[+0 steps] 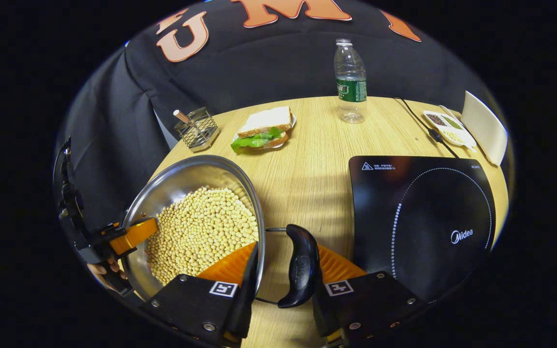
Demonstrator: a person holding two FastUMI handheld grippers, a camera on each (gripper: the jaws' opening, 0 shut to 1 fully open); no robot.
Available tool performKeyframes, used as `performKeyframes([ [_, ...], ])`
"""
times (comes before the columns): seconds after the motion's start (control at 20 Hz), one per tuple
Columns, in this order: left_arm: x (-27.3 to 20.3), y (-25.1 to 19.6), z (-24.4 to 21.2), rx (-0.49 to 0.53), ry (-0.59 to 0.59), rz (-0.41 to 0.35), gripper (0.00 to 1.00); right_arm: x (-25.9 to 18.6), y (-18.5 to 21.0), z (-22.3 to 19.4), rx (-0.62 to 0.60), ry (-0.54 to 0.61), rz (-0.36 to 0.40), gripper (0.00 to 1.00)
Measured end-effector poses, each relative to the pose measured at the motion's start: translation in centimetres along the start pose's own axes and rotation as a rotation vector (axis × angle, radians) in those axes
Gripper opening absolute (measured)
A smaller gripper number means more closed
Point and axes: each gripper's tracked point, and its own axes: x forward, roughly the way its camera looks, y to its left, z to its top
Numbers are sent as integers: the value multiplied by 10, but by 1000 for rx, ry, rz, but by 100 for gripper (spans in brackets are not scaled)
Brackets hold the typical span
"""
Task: First push the handle of the pot to place it horizontally, then grasp the pot with both hands and set it on the induction cooktop.
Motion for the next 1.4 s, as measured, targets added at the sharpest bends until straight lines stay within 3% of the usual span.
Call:
performKeyframes([
  [0.55,-82,24,54,73,-133,-29,69,-74,-36,32,18,-115,9,51],
  [0.6,-83,25,56,76,-140,-34,70,-80,-41,33,20,-122,7,47],
  [0.65,-76,21,51,78,-149,-38,69,-85,-46,35,21,-130,6,51],
  [0.9,-73,17,47,87,-180,-50,69,-110,-60,39,31,-162,0,51],
  [0.95,-72,17,47,86,-183,-55,69,-113,-64,42,33,-169,-2,47],
  [1.0,-71,16,47,86,-189,-62,69,-115,-69,42,36,-175,-7,51],
  [1.4,-62,14,46,109,-211,-124,68,-145,-122,49,76,-223,-50,51],
])
